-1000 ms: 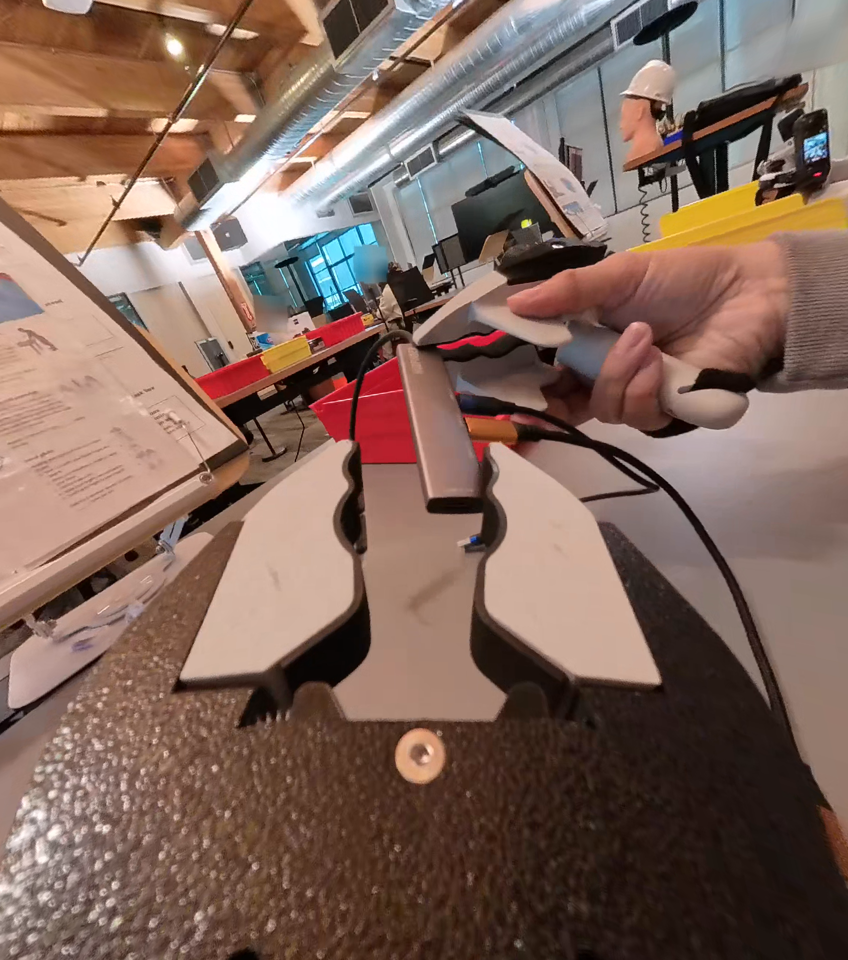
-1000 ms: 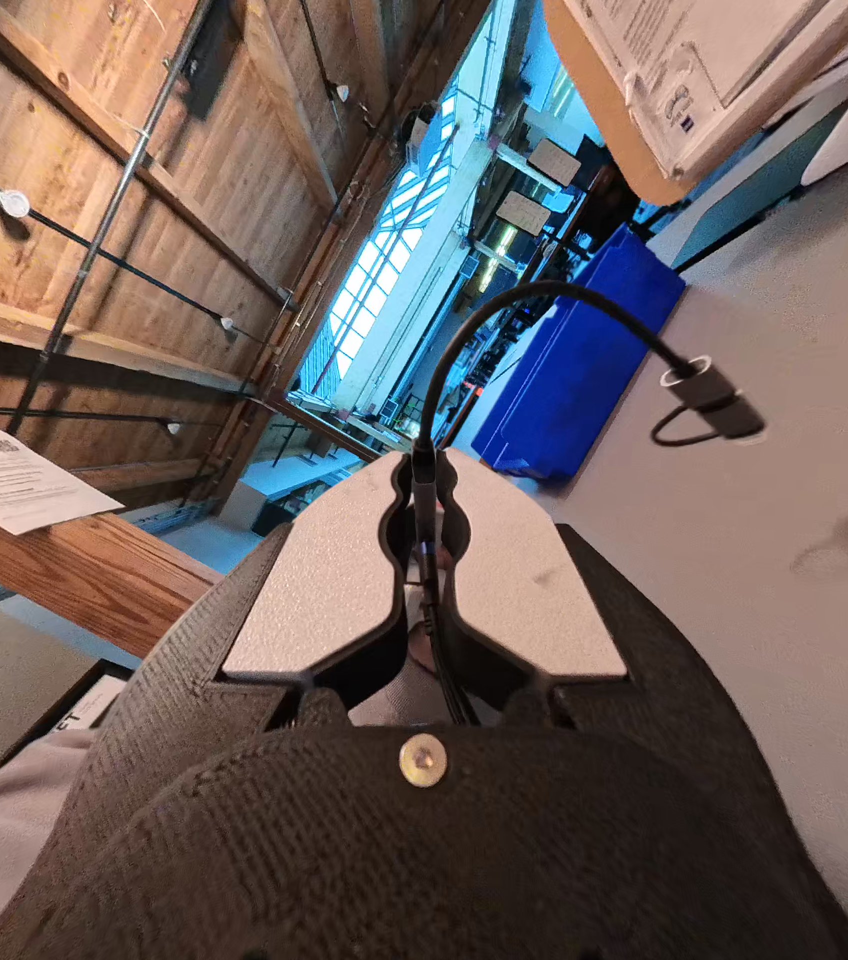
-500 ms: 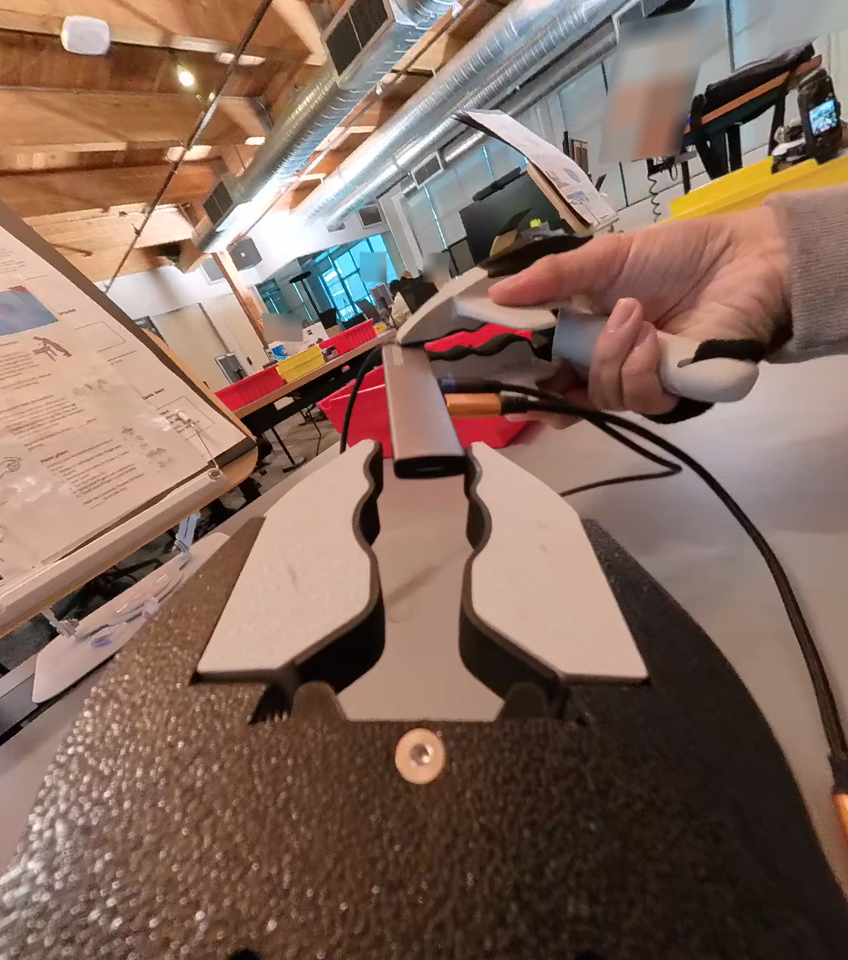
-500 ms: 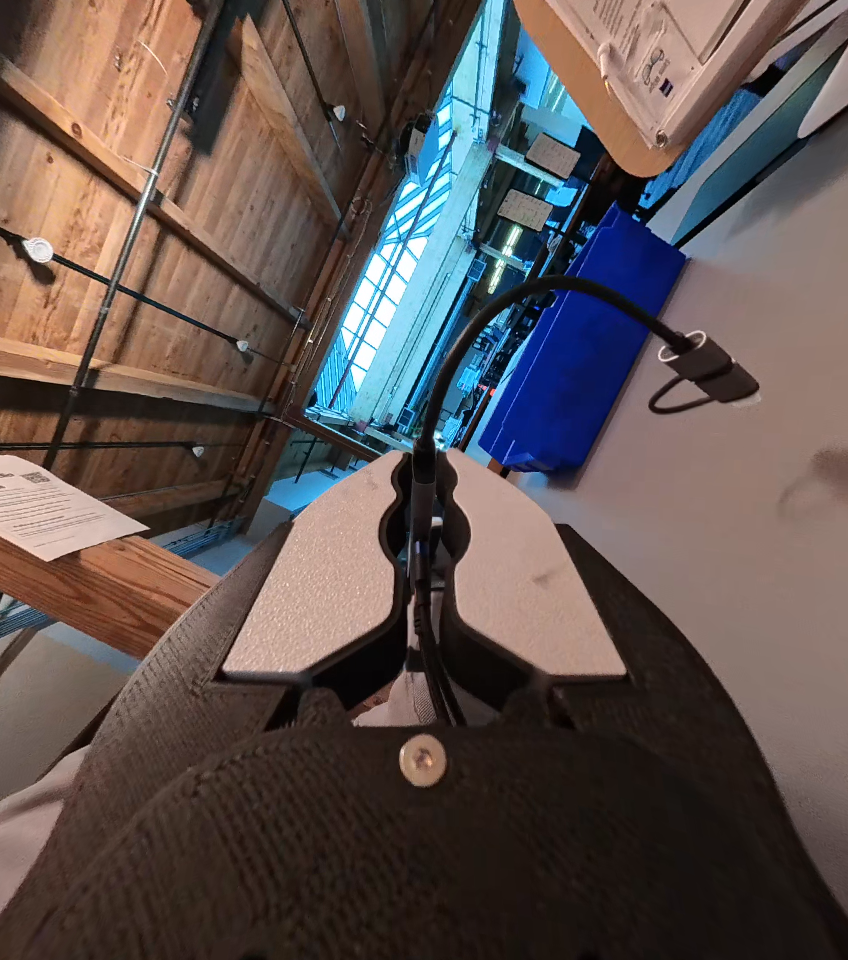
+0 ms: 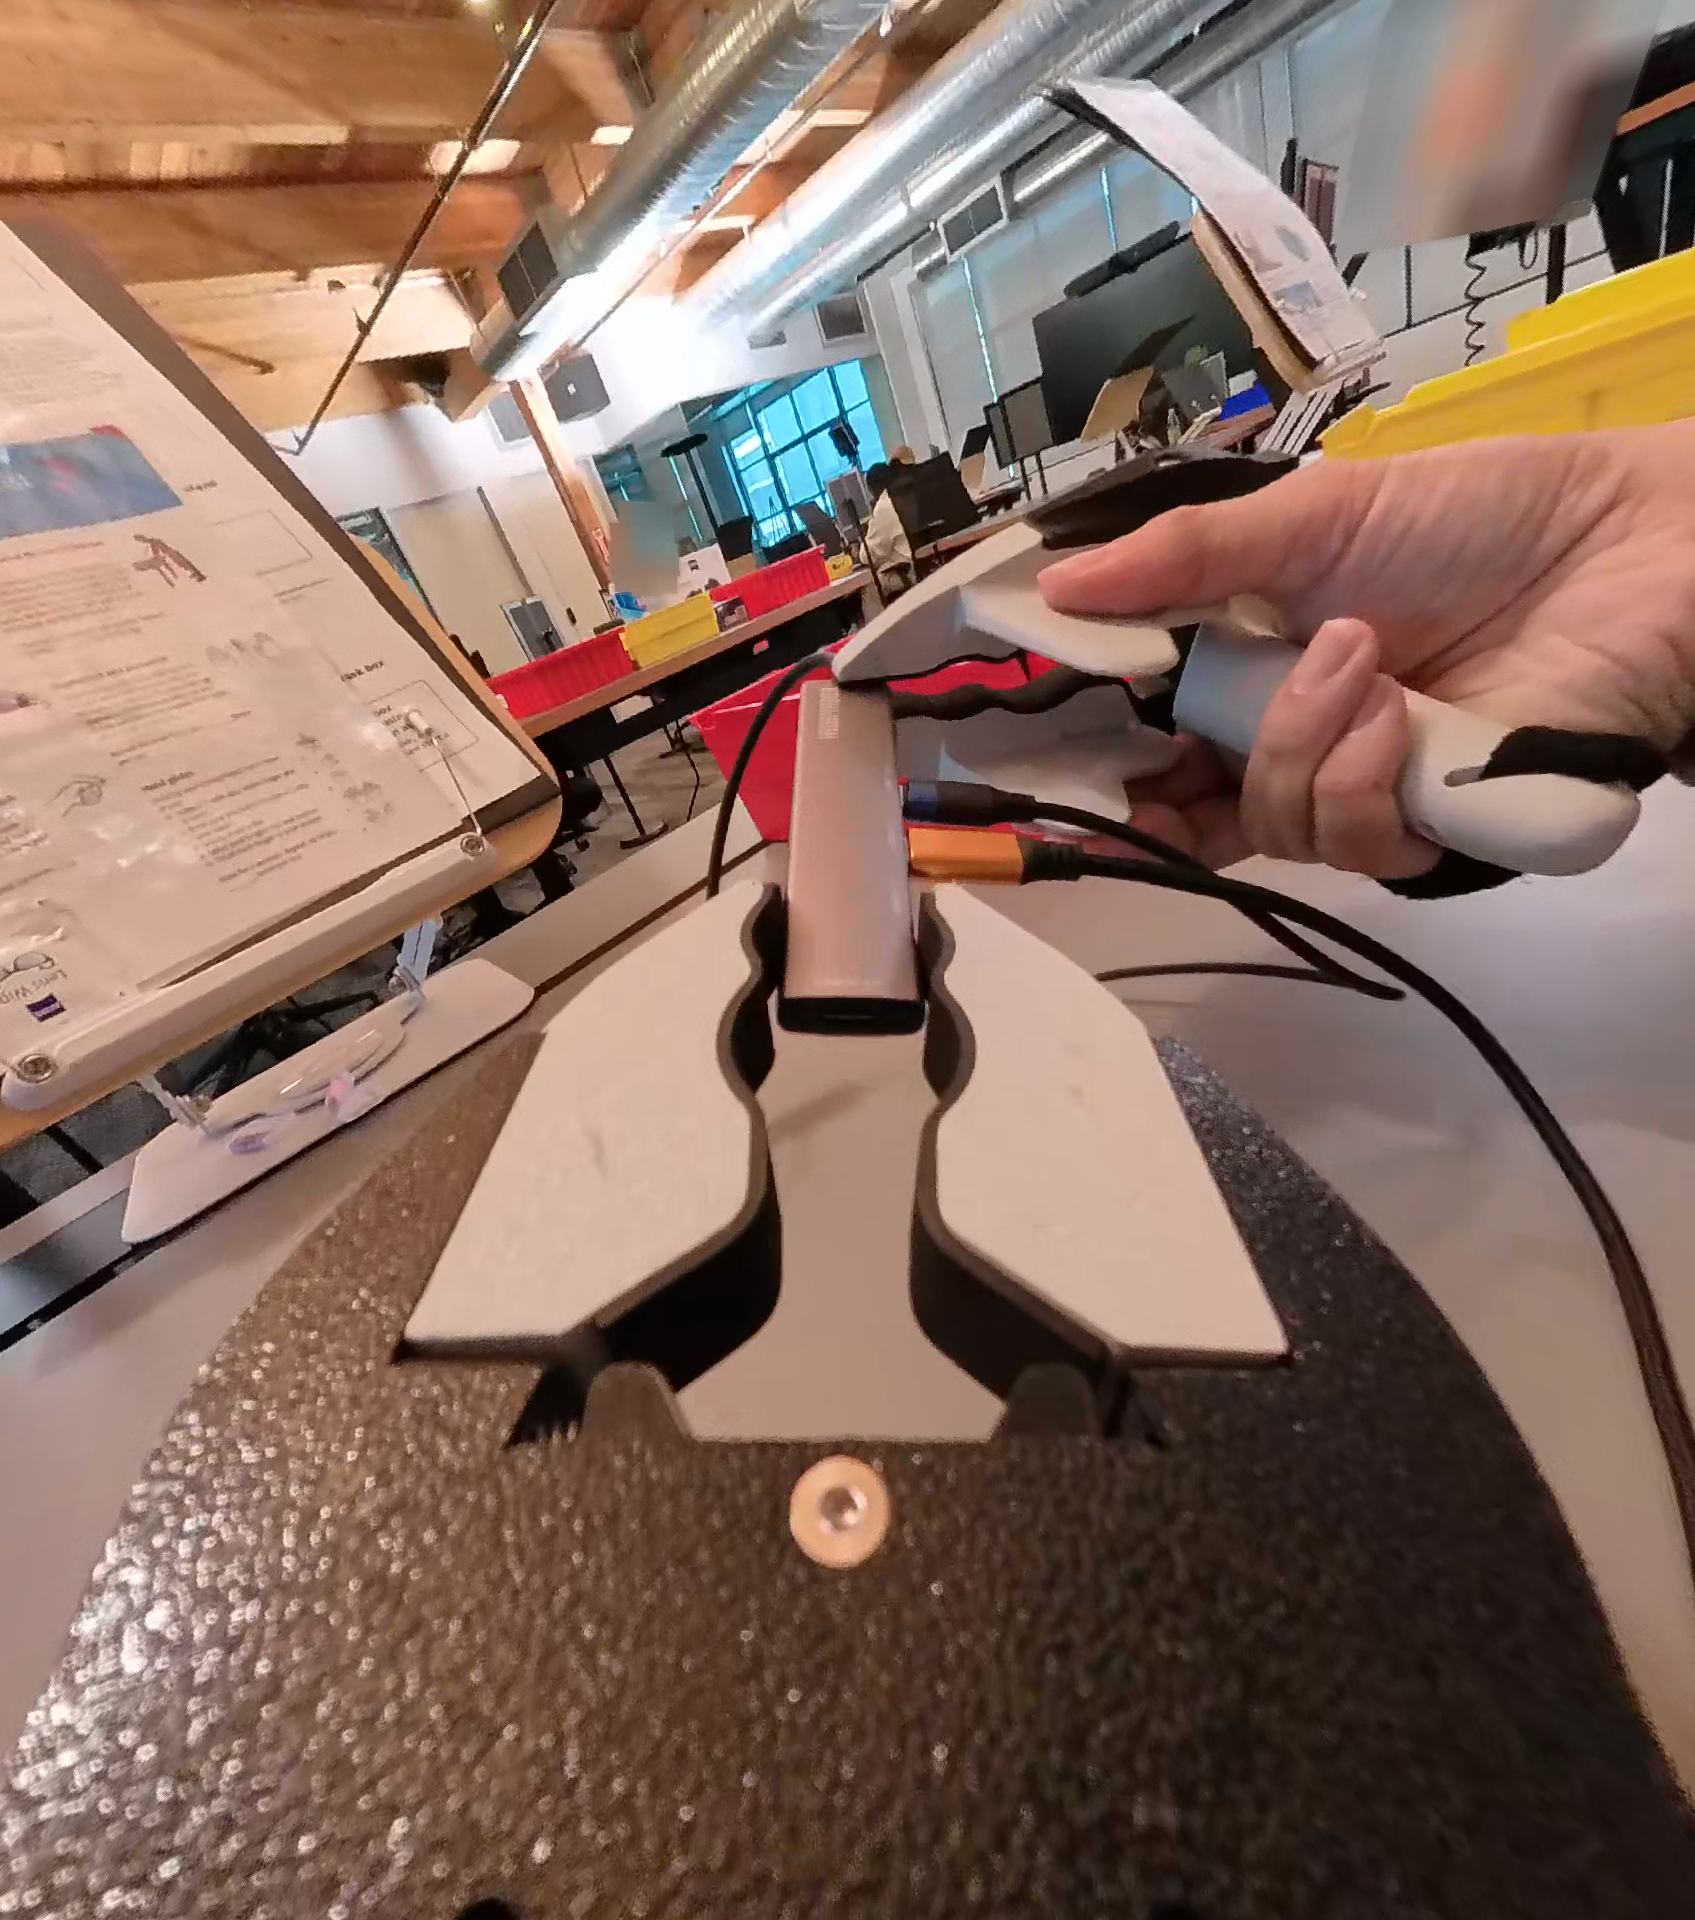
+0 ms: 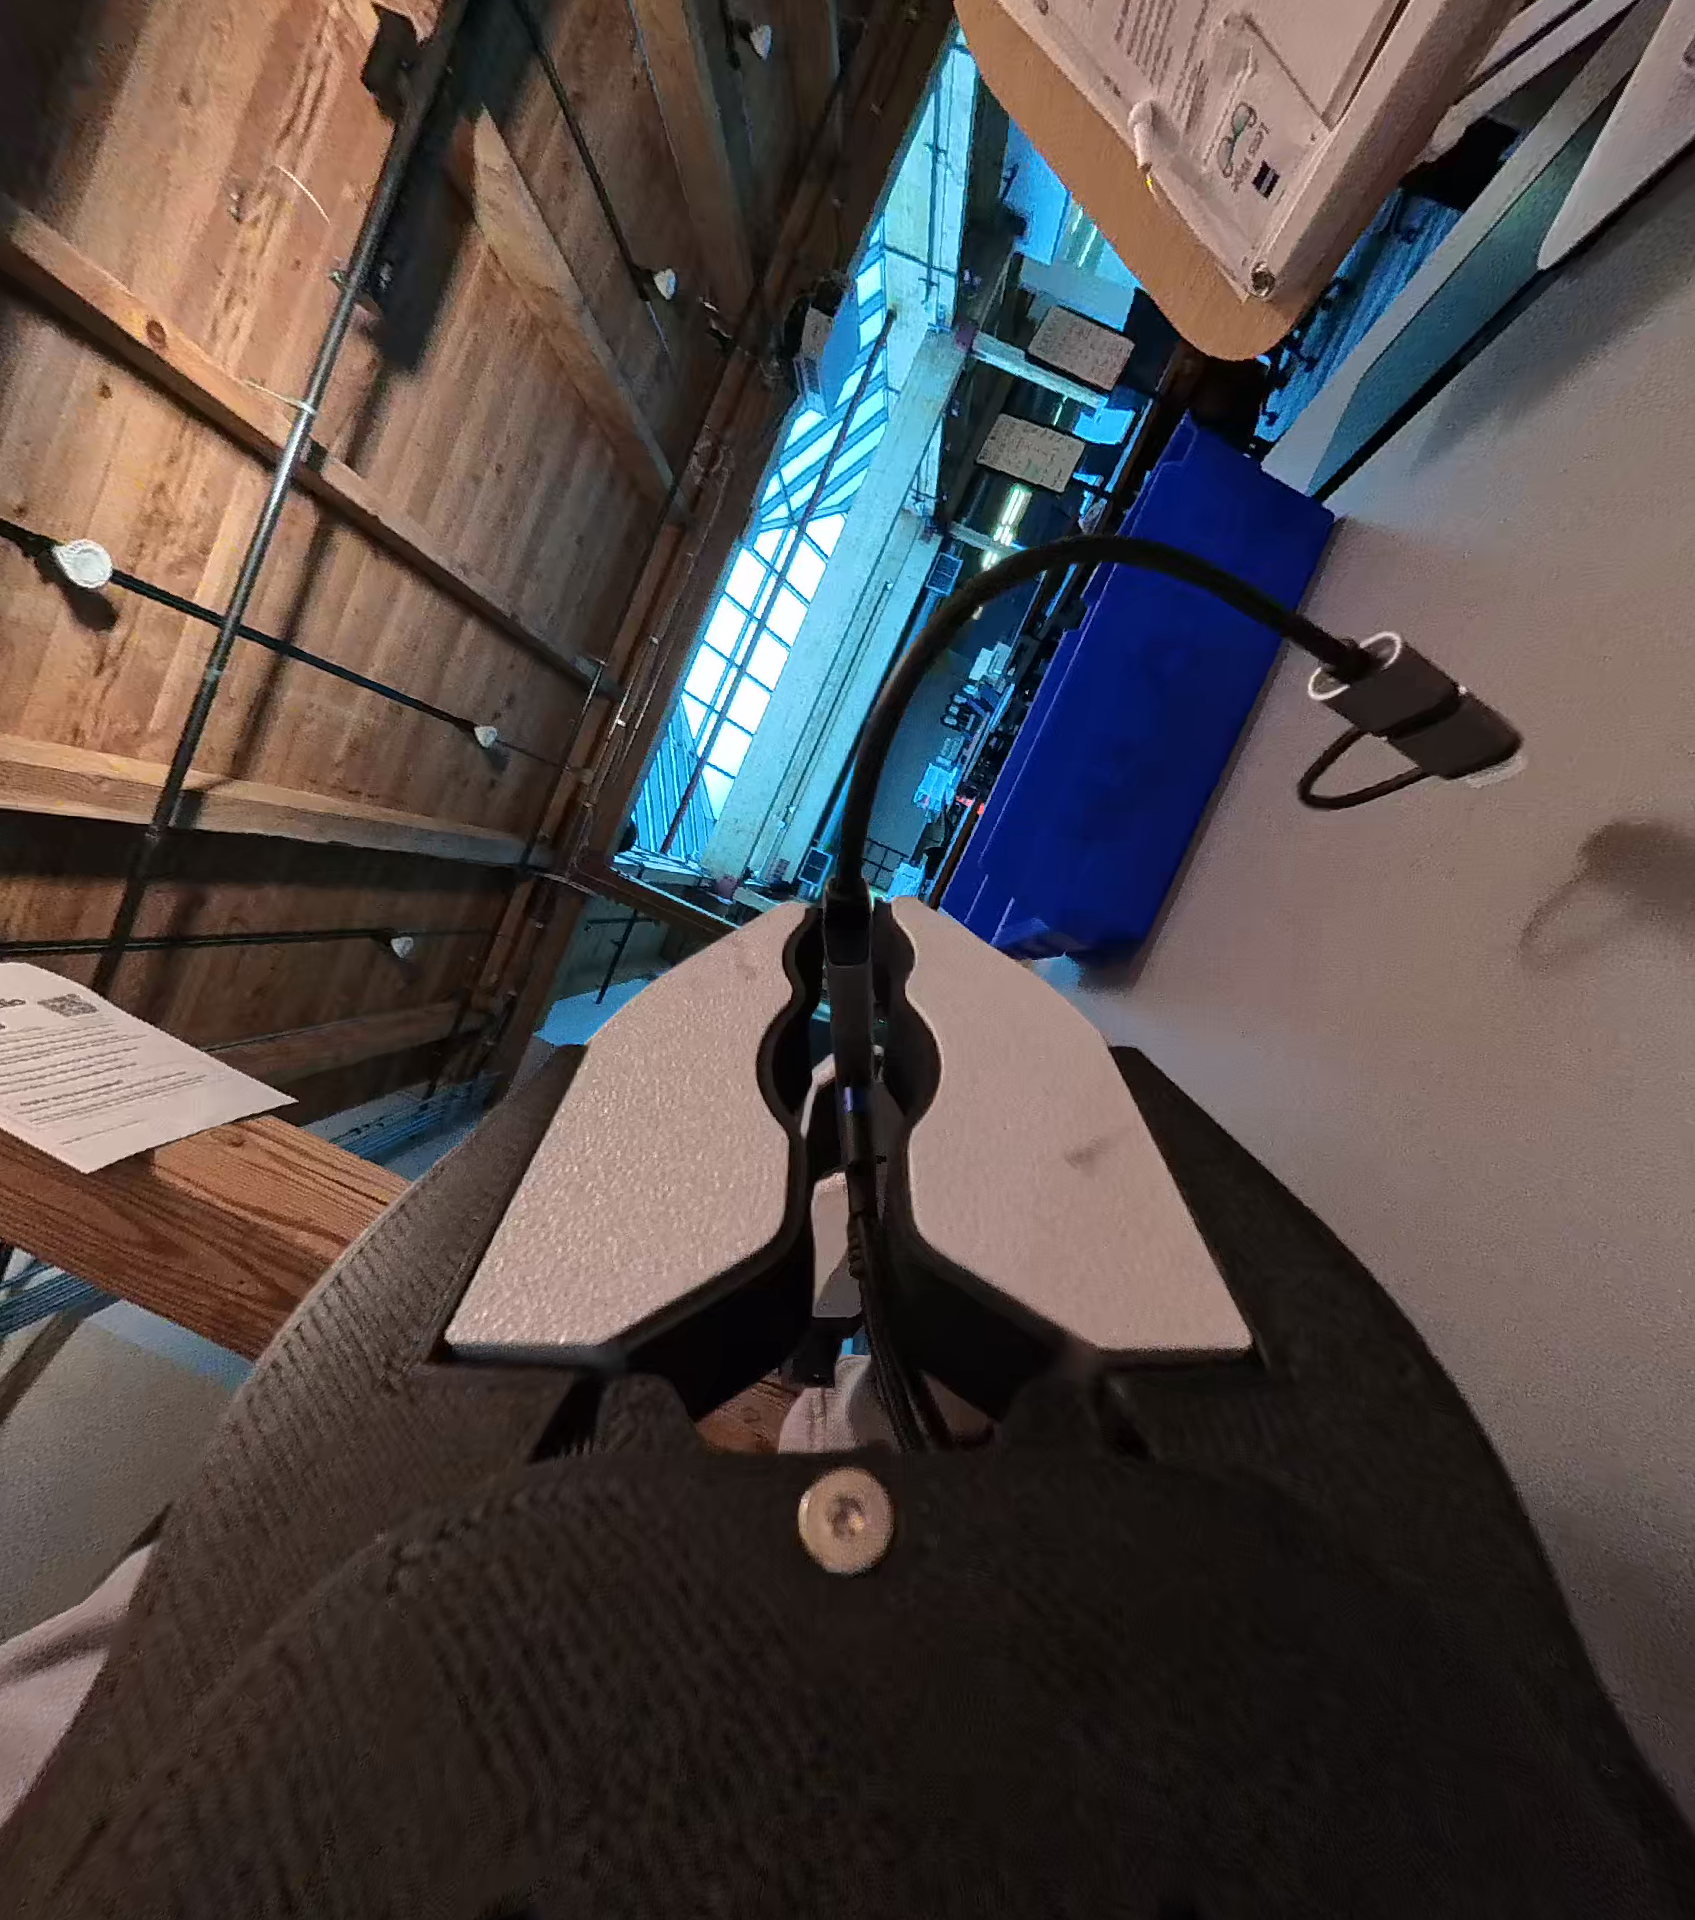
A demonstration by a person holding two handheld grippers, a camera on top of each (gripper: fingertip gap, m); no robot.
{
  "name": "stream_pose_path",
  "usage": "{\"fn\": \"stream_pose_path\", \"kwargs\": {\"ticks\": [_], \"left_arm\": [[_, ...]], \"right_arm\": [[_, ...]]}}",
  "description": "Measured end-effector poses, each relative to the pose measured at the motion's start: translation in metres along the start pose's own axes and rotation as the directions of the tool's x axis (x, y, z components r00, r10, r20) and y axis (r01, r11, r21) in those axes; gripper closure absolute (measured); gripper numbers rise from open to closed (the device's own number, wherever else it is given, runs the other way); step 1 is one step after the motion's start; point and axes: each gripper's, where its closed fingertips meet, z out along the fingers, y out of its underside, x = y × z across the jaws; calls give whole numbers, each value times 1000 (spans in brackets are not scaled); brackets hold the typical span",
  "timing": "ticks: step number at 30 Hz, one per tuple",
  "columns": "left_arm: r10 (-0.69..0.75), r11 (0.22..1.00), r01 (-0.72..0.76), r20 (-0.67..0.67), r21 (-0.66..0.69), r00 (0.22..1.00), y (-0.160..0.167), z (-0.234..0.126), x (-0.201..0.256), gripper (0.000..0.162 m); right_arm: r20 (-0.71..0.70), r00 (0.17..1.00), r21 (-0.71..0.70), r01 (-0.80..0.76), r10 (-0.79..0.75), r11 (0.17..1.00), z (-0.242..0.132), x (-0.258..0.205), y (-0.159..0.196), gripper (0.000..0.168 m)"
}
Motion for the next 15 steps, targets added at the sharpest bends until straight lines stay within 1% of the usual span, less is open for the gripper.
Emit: {"fn": "stream_pose_path", "kwargs": {"ticks": [3, 6, 8, 9, 10, 11, 12, 13, 14, 15], "left_arm": [[-31, 999, 31, 6, -30, 999, 3, -2, -2, 137], [-68, 996, 69, 17, -60, 998, 3, -2, -2, 137], [-134, 989, 136, 46, -61, 990, 1, -3, -7, 137], [-173, 983, 177, 66, -55, 983, -1, -4, -12, 137], [-206, 976, 211, 91, -48, 974, -2, -6, -17, 137], [-229, 971, 235, 116, -45, 966, -1, -8, -22, 138], [-242, 967, 251, 135, -47, 961, 0, -10, -25, 138], [-252, 964, 262, 146, -49, 957, 2, -11, -28, 138], [-265, 960, 275, 151, -50, 952, 4, -11, -29, 138], [-272, 958, 283, 155, -51, 950, 6, -11, -29, 138]], "right_arm": [[-18, 1000, -15, 15, -16, 1000, 2, 4, 2, 160], [-57, 989, -63, 130, -134, 990, 2, 7, 2, 159], [-98, 964, -118, 234, -245, 965, -1, 6, 3, 145], [-128, 930, -157, 324, -345, 933, -4, 4, 5, 139], [-161, 869, -191, 437, -468, 879, -7, 2, 8, 133], [-214, 780, -230, 545, -589, 806, -11, 2, 11, 125], [-245, 670, -272, 646, -700, 713, -14, 1, 16, 117], [-263, 554, -295, 734, -790, 612, -15, -3, 20, 114], [-280, 441, -286, 809, -852, 513, -15, -10, 23, 116], [-262, 352, -261, 871, -899, 417, -12, -19, 33, 122]]}}
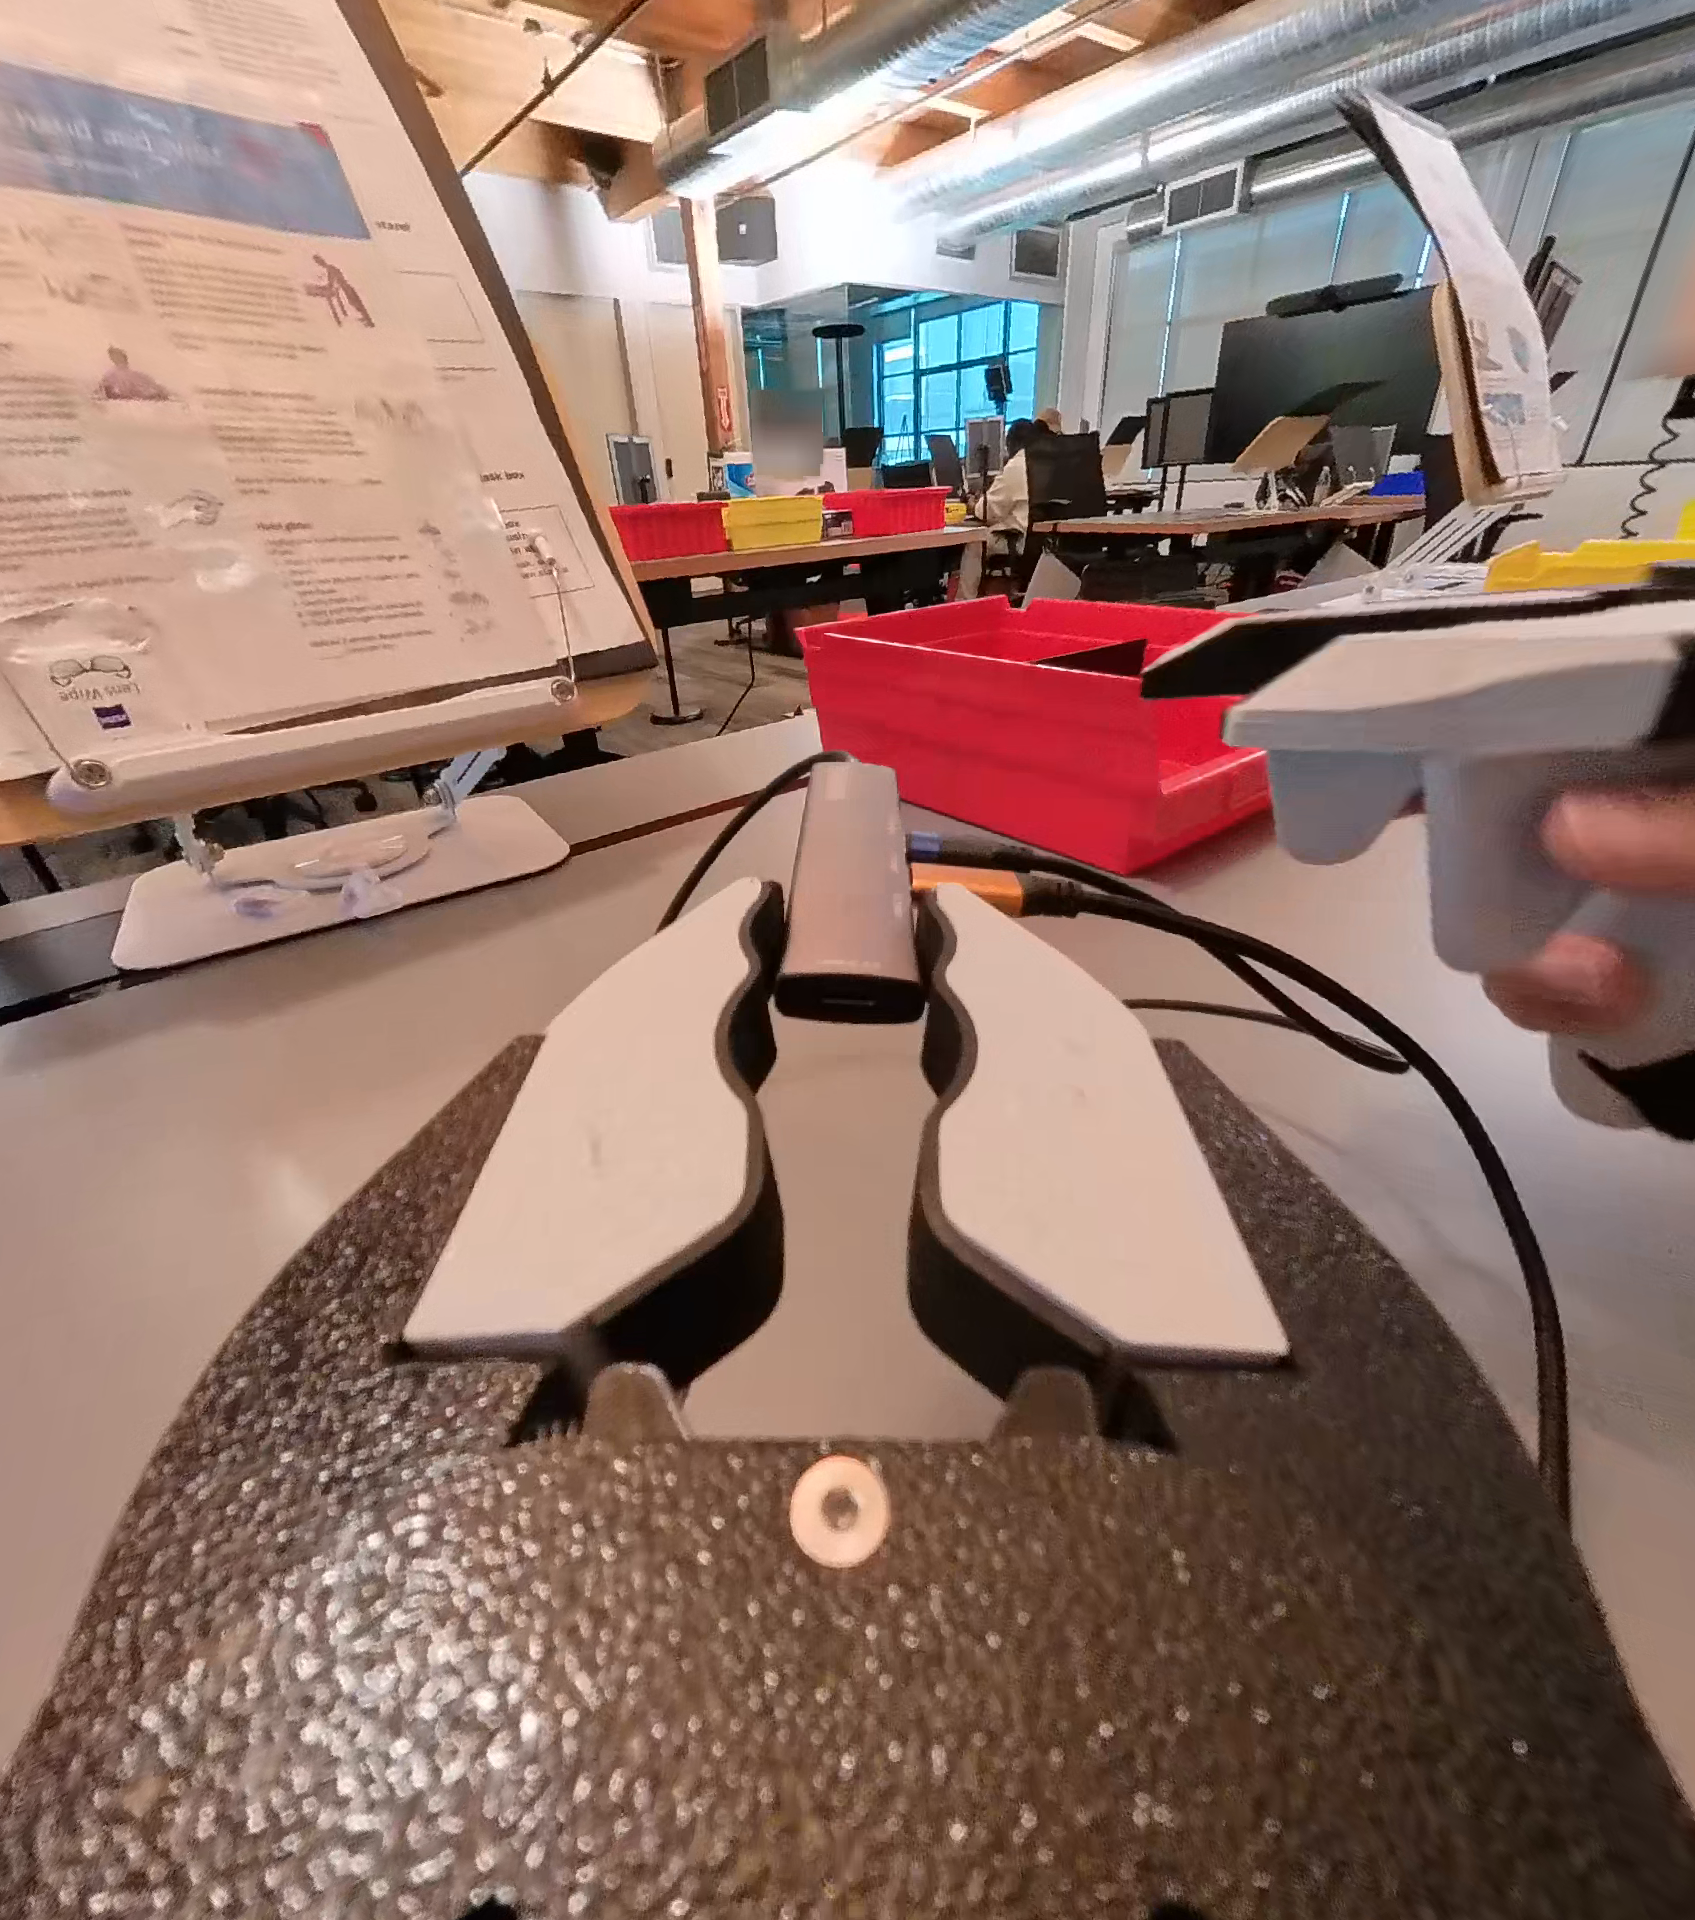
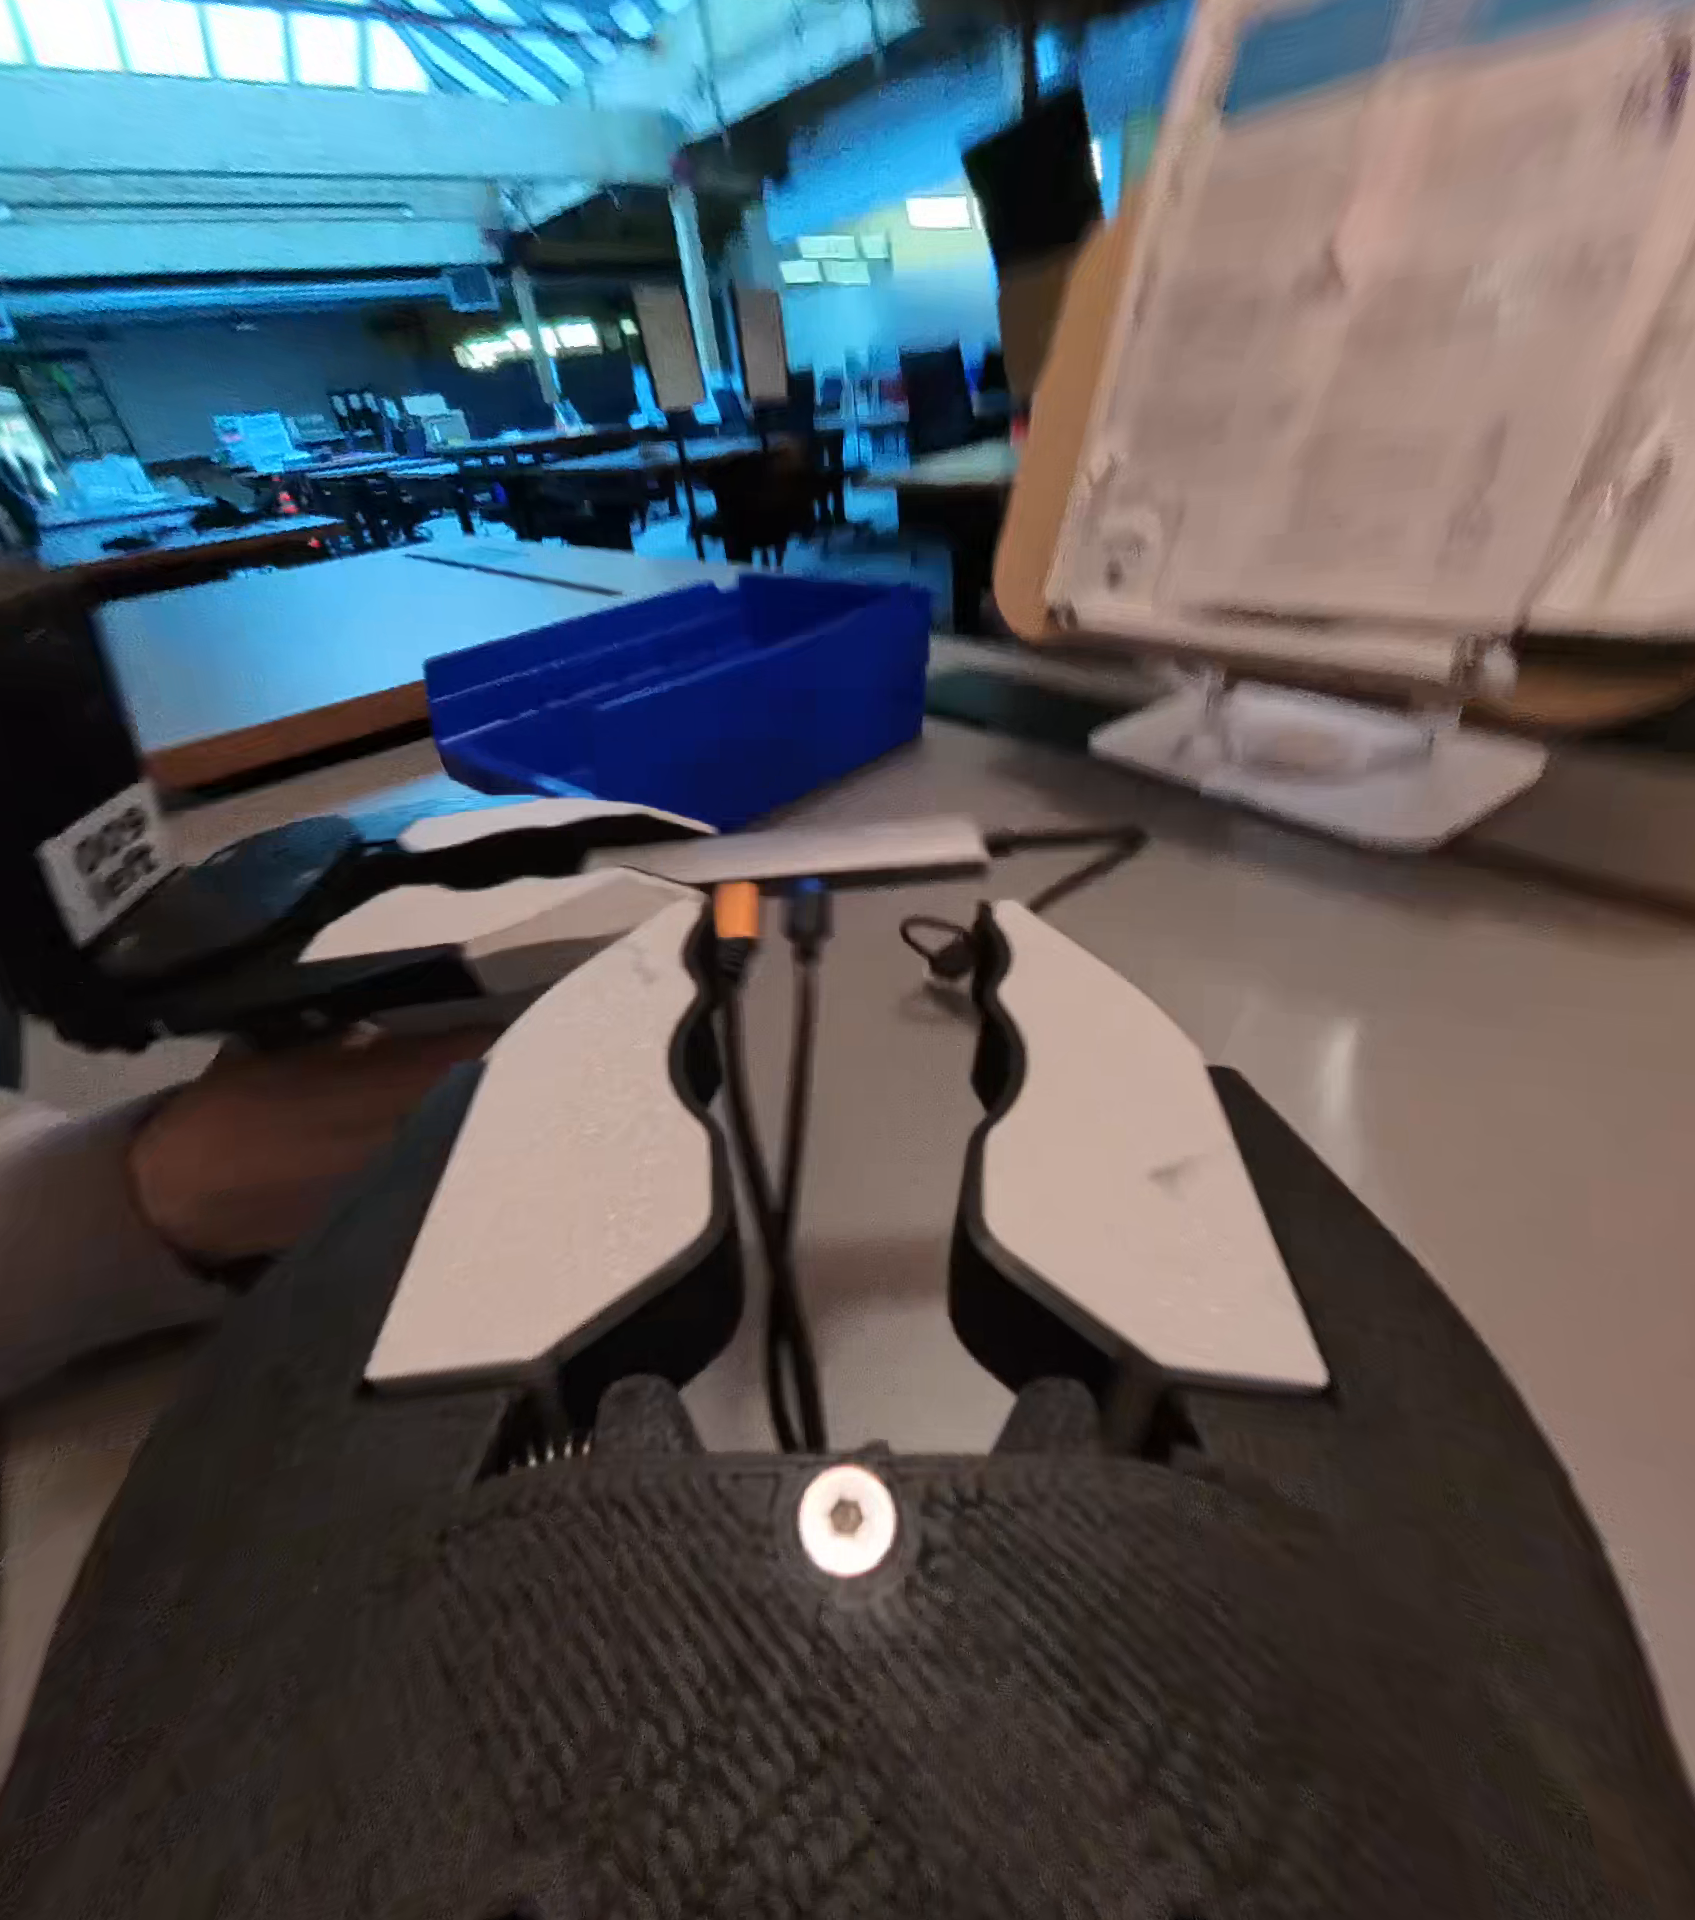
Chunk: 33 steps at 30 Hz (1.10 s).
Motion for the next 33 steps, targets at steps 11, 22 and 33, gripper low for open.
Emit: {"fn": "stream_pose_path", "kwargs": {"ticks": [11, 22, 33], "left_arm": [[104, 995, -104, -17, 8, 994, -2, -3, 10, 138], [111, 992, -108, -41, 64, 993, -5, -8, 9, 138], [47, 994, -38, -88, 103, 995, -8, -11, 18, 155]], "right_arm": [[-33, 972, -151, 226, -233, 962, 27, -29, 40, 157], [-165, 778, -181, 581, -607, 794, 26, -31, 28, 160], [-195, 565, -233, 767, -802, 598, 20, -31, 14, 161]]}}
